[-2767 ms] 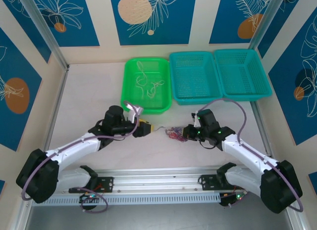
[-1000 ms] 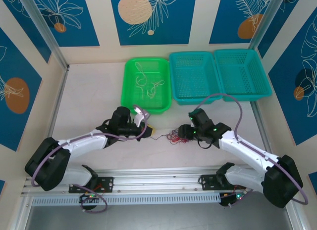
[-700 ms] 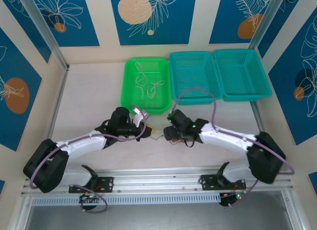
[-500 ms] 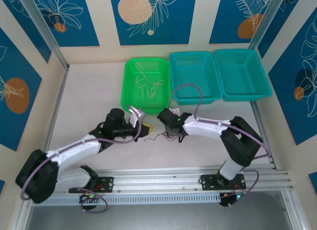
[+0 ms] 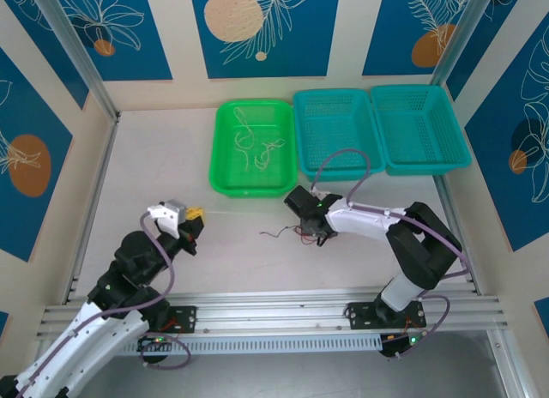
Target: Untangle the cables
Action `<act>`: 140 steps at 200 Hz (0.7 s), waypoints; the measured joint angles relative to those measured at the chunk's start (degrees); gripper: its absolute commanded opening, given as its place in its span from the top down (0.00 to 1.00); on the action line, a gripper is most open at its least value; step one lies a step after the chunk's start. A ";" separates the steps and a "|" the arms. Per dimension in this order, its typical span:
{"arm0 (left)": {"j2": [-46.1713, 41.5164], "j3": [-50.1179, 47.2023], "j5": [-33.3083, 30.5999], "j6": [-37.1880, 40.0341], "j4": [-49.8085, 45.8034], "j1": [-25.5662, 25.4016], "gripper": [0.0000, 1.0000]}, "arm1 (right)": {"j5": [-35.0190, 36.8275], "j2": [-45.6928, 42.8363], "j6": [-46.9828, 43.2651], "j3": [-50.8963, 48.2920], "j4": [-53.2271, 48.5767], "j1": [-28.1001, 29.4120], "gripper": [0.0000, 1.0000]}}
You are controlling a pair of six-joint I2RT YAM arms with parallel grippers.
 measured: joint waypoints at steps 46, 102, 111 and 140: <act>5.33 -6.01 0.50 -2.69 2.49 0.02 0.98 | -3.72 -4.13 -4.44 -2.49 1.84 -1.29 0.90; 27.32 -14.21 17.38 -7.23 18.78 -0.07 0.64 | -8.76 -14.29 -14.56 -5.57 7.34 -0.04 0.95; 28.02 -14.03 18.36 -7.32 19.21 -0.13 0.51 | -9.51 -15.72 -16.02 -5.60 8.11 -0.04 0.95; 25.09 -10.43 19.58 -3.28 17.73 -0.15 0.39 | -10.93 -17.66 -20.20 -5.38 8.79 -0.07 0.95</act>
